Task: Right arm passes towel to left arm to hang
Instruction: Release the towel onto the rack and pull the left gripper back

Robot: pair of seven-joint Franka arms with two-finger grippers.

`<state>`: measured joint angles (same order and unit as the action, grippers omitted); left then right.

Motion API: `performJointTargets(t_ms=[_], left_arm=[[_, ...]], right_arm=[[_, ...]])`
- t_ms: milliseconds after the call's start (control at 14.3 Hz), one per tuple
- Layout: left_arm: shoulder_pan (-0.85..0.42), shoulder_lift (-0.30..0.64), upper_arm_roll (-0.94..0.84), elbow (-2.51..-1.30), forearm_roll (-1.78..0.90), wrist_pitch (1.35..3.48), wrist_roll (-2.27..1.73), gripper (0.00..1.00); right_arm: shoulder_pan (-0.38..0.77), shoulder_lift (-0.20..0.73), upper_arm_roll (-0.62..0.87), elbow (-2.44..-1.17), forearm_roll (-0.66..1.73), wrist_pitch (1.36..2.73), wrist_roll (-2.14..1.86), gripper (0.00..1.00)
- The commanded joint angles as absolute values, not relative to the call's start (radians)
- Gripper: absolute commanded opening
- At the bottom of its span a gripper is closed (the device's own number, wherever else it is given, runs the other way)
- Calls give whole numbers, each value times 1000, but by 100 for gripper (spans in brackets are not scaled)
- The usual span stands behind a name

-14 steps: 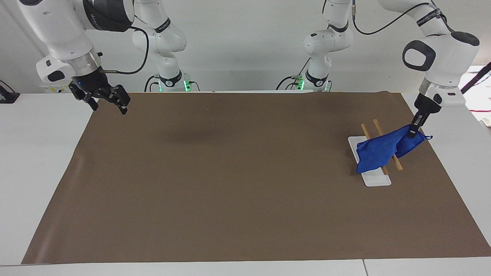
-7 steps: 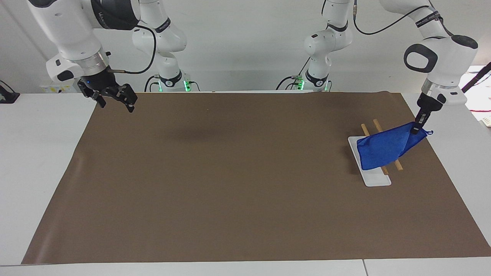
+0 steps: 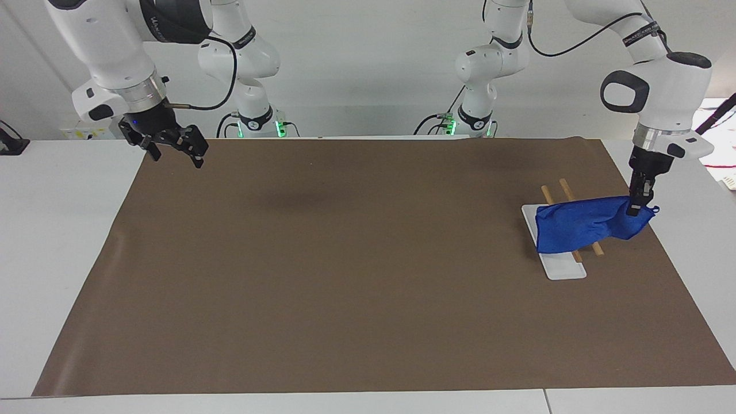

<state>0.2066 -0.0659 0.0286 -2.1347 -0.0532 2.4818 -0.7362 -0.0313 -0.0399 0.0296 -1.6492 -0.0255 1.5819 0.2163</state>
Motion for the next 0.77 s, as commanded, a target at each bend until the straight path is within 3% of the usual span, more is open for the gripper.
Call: performJointTargets(t_ms=[0,280,700], left_arm=[[206,-71,35,-2155,-38,2473,-768,0],[163,-80,34,-2194,-38,2448,-805,0],[224,-80,37,-2192,-38,2439,-779,0]], right_arm=[[-40,-51,34,-1655,-20,1586,213,100],[-38,-49,34,-1655,-20,1589,215,100],[-31,-51,34,-1655,-20,1594,218,100]])
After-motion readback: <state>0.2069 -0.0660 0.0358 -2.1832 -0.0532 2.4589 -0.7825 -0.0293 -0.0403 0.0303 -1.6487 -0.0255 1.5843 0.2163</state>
